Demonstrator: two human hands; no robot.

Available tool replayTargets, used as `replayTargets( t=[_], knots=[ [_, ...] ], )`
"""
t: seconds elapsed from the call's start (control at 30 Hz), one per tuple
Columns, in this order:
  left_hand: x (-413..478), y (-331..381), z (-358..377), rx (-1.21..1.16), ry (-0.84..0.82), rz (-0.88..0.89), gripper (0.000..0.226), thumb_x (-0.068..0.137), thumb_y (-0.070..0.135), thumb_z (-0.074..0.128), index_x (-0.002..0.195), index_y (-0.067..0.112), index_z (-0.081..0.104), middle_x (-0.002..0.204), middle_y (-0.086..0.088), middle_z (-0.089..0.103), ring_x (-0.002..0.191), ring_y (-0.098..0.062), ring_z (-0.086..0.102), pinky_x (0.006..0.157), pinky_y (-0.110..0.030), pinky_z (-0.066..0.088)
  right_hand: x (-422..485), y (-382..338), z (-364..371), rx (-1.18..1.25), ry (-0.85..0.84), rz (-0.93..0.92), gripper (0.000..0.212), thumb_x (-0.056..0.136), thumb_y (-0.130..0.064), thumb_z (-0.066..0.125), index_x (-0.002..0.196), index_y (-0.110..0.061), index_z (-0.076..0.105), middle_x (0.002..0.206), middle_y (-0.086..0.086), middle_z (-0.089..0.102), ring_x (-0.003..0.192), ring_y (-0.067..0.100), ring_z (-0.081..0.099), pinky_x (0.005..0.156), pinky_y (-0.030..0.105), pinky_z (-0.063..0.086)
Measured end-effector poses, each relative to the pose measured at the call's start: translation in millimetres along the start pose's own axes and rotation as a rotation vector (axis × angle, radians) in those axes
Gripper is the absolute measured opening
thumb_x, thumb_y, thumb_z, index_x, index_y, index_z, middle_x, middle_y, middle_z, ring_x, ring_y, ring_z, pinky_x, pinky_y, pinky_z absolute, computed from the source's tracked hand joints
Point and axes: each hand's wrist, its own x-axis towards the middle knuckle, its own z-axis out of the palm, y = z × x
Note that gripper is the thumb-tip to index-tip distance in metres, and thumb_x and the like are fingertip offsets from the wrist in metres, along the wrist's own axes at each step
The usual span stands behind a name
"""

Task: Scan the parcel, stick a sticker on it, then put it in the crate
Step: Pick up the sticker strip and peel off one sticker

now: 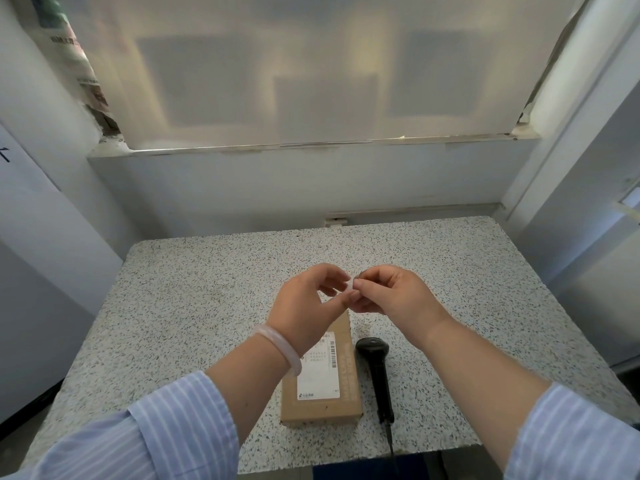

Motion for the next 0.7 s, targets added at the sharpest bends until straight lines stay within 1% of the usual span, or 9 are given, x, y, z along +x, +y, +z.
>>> replayTargets(
  t=[0.1,0.23,0.3,0.4,0.57,0.7],
  knots=[
    [-0.2,2.0,-2.1,0.011,0.015,-0.015,0.013,0.079,0.04,0.073,0.087,0.036,0.064,0.08,0.023,0.066,0.084,0.002,0.062,0.078,-0.026,0.054,-0.5,-0.4,-0.1,0.007,-0.002,0.01,0.01,0.089,-0.005,0.062,0.091,0.002,0.069,0.08,0.018,0.074,0.075,0.028,0.073,0.077,0.037,0.06],
    [-1.7,5.0,-4.8,0.04,0.024,0.01,0.011,0.08,0.04,0.072,0.087,0.04,0.064,0.079,0.029,0.063,0.084,0.005,0.061,0.078,-0.022,0.052,-1.0,-2.4,0.3,0.008,0.002,0.015,0.01,0.089,-0.004,0.062,0.089,0.002,0.069,0.079,0.018,0.074,0.071,0.026,0.072,0.075,0.036,0.061],
    [-2.4,6.1,-5.8,0.064,0.032,0.029,0.01,0.081,0.04,0.072,0.089,0.036,0.067,0.078,0.03,0.062,0.084,0.004,0.06,0.078,-0.024,0.052,-1.5,-3.2,0.6,0.016,0.003,0.021,0.009,0.088,-0.005,0.063,0.089,0.0,0.069,0.08,0.019,0.074,0.07,0.025,0.071,0.073,0.035,0.061],
    [-4.2,8.5,-7.1,0.102,0.051,0.067,0.015,0.082,0.039,0.071,0.094,0.031,0.071,0.079,0.03,0.061,0.084,0.001,0.06,0.079,-0.029,0.053,-2.2,-3.5,0.8,0.029,-0.005,0.025,0.007,0.087,-0.006,0.064,0.088,-0.001,0.069,0.08,0.018,0.074,0.07,0.025,0.071,0.073,0.037,0.06],
    [-5.7,9.5,-7.8,0.146,0.079,0.117,0.016,0.082,0.039,0.071,0.094,0.029,0.073,0.081,0.026,0.063,0.084,-0.006,0.062,0.079,-0.039,0.053,-2.6,-3.2,0.7,0.023,0.001,0.025,0.006,0.087,-0.003,0.063,0.084,-0.002,0.069,0.077,0.018,0.074,0.069,0.026,0.072,0.072,0.036,0.061],
    [-5.9,9.3,-7.4,0.173,0.09,0.14,0.016,0.082,0.039,0.07,0.095,0.03,0.073,0.084,0.024,0.065,0.083,-0.006,0.061,0.08,-0.04,0.052,-3.0,-4.1,1.6,-0.003,0.013,0.019,0.006,0.086,-0.002,0.063,0.084,-0.002,0.068,0.075,0.016,0.073,0.068,0.025,0.071,0.073,0.035,0.061]
  ],
)
